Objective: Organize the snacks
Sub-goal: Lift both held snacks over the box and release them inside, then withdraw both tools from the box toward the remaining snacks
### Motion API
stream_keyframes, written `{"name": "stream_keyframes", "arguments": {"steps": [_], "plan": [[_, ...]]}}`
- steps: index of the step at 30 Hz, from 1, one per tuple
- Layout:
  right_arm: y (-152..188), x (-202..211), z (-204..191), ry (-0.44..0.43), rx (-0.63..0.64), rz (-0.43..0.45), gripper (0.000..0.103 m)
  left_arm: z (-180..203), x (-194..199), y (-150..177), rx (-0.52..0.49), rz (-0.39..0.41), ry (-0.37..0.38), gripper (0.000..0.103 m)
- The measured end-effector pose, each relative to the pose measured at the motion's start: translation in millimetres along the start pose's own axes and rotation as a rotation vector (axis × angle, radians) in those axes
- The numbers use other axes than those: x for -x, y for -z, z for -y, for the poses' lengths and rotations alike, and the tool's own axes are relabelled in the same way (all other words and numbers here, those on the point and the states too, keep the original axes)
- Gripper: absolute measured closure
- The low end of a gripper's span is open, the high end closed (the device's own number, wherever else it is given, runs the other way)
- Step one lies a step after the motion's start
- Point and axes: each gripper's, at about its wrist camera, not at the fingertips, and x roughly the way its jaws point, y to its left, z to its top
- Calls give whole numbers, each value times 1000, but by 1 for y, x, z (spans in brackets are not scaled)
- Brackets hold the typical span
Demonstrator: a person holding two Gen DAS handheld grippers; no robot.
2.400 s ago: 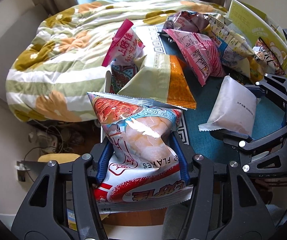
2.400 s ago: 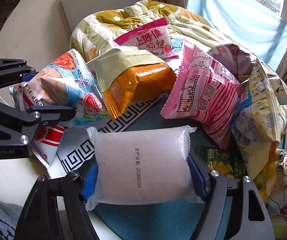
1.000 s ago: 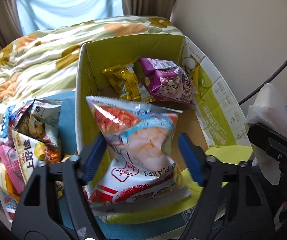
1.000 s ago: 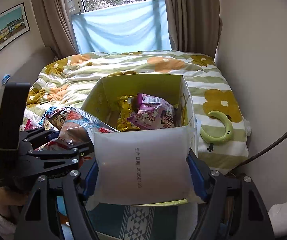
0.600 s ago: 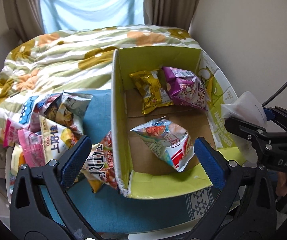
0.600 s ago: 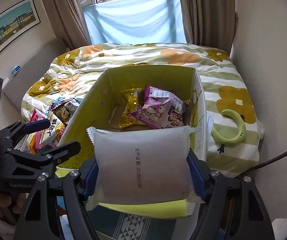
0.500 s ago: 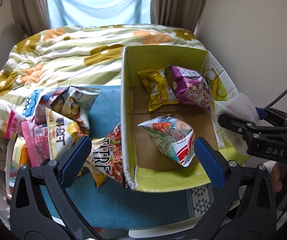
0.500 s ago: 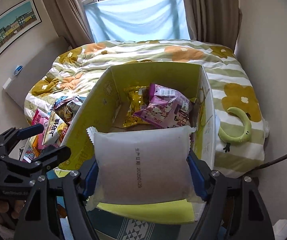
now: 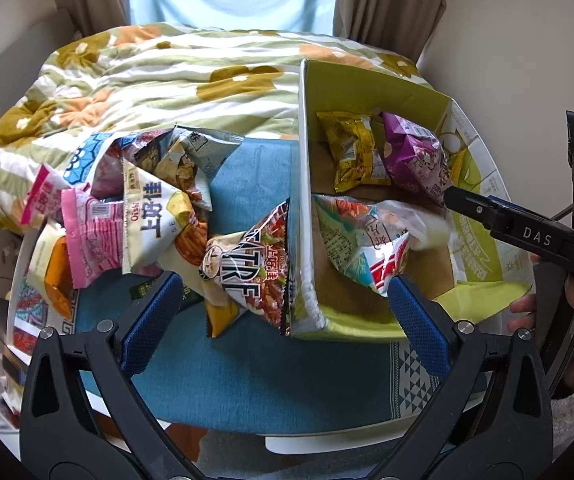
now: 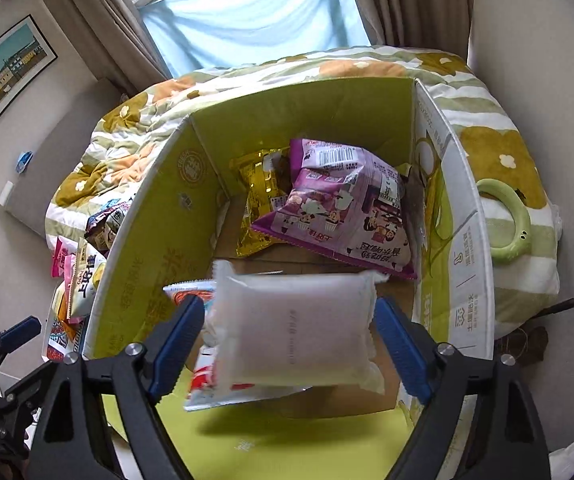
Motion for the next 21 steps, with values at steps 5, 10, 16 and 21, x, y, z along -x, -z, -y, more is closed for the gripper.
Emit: {"name": "stream_keyframes", "arguments": {"steps": [5,10,16,21], "plan": [[16,12,3,13,8,20,9,-4,2,10,-10,0,8,1],[29,25,2,38,19,22,9,-7,7,10,-15,11,17,1],[33,51,-5,64,16,57,9,-10,23,8,-34,48,18,1],[32,78,-19,84,24,108,9,-23,45,8,-26,89,12,1]]}}
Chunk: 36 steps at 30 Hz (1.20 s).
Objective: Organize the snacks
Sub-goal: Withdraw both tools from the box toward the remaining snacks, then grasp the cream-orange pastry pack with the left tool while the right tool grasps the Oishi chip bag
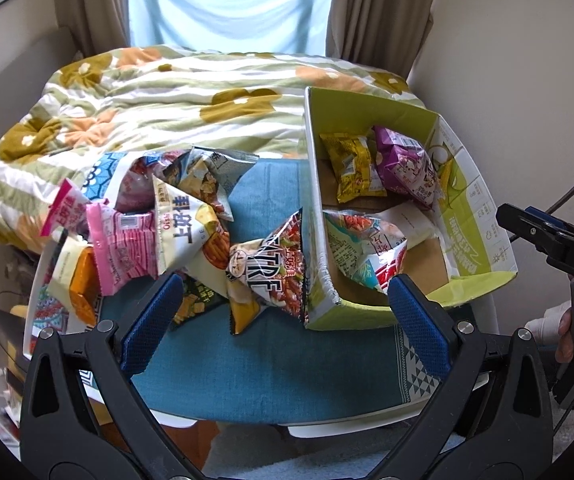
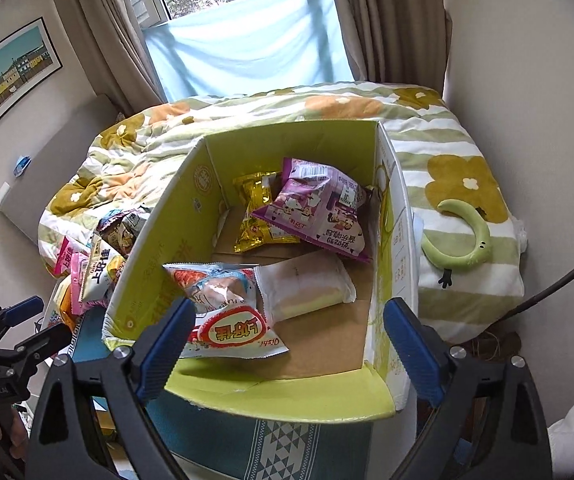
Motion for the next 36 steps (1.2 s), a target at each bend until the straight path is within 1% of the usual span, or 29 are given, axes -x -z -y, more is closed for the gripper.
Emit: {"name": "stream_keyframes", "arguments": {"steps": [5,10,15,20,22,27,32,36], "plan": [[-4,25,-22,-9,10,54,9,-25,28,-2,11,52,-21,1],[-2,39,-56,-16,16,92,9,-66,47,-3,23,87,-33,1],[4,43,-95,-28,5,107,9,-114,60,-4,5,91,-58,1],[10,37,-141,-34,-1,122,9,-165,62,-4,7,83,-52,1],[12,32,-161,-27,3,122,9,-185,59,-4,6,72,-49,1],[16,12,-205,9,20,111,9,-231,44,-2,21,33,-15,1],[24,-22,-240,29,2,76,9,-263,13,4,-20,-32,-2,1],[32,-52,-261,62,-9,57,9,-282,-20,9,-30,-92,35,2]]}}
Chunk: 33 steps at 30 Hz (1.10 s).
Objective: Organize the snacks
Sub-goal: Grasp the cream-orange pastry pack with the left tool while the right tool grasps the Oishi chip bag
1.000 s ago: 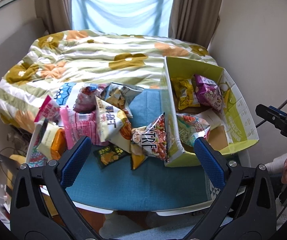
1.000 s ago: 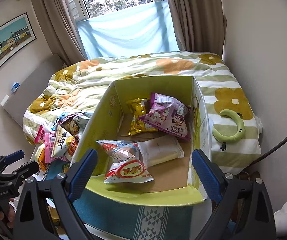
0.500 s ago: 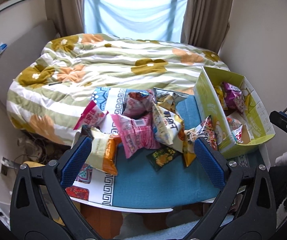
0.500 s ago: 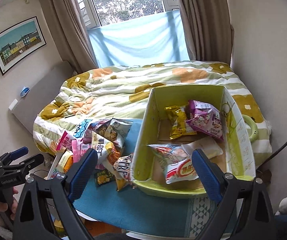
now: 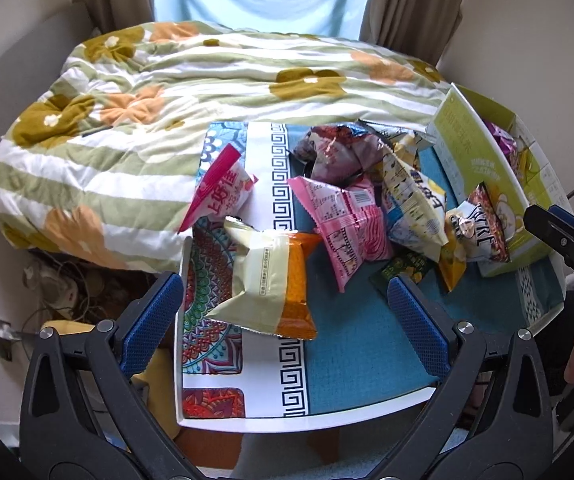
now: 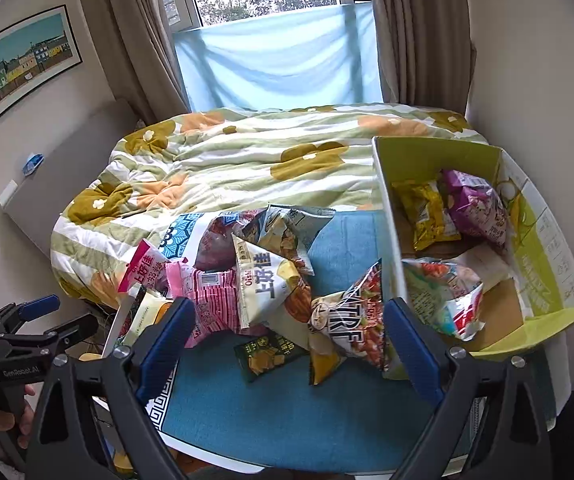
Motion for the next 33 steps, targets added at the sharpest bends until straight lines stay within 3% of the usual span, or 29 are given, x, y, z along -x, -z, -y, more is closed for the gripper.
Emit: {"name": "stream_keyframes", "arguments": {"steps": [7,16,21,25,27,33], "plan": [[6,-51,-26,63,9,-32,9,-19,-53,4,24,-87,46,2],[6,-111,-33,103,36,-88,9,-23,-110,12,5,-144,47,5],[8,-132,-32,114,37,-105,9,-24,-128,13,0,-171,40,24],[8,-140,-32,126,49,-109,9,-25,-133,12,-9,-168,42,26],[7,-141,-30,131,49,-107,9,-22,-136,10,-19,-171,47,33],[4,-152,-25,139,61,-127,9,-17,-135,10,-54,-164,32,40]]}}
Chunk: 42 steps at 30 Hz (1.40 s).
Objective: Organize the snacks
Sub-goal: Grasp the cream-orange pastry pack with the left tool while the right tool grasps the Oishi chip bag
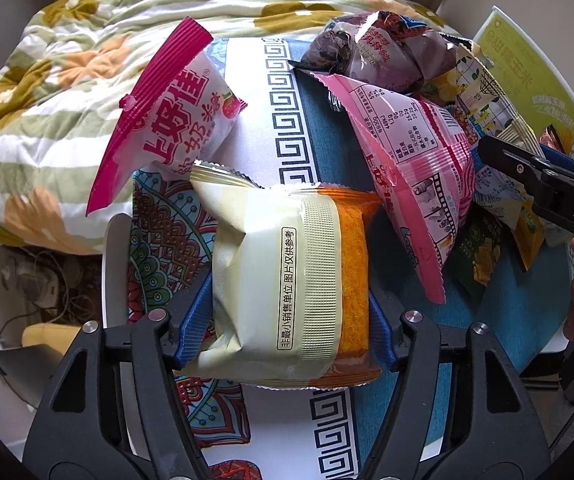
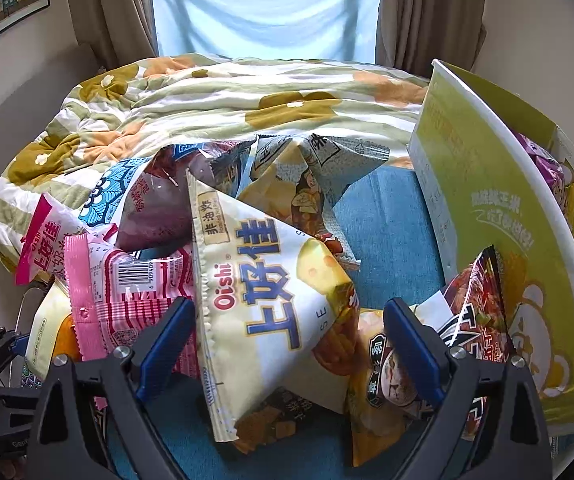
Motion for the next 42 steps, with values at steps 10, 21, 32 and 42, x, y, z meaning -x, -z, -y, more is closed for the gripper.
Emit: {"name": "stream_keyframes", "arguments": {"steps": [10,21,32,42], "plan": [[0,-11,-4,-1,64,-10,9,3,5,6,19,-6,-16,42],[5,-6,-9,-9,89,-3,41,7,20,13,30,11,-27,43],[11,24,-14,-65,65,33,46,8,55,19,42,54,-33,44],[11,75,-23,-102,56,95,46,18,115,21,17,148,-12,44]]}}
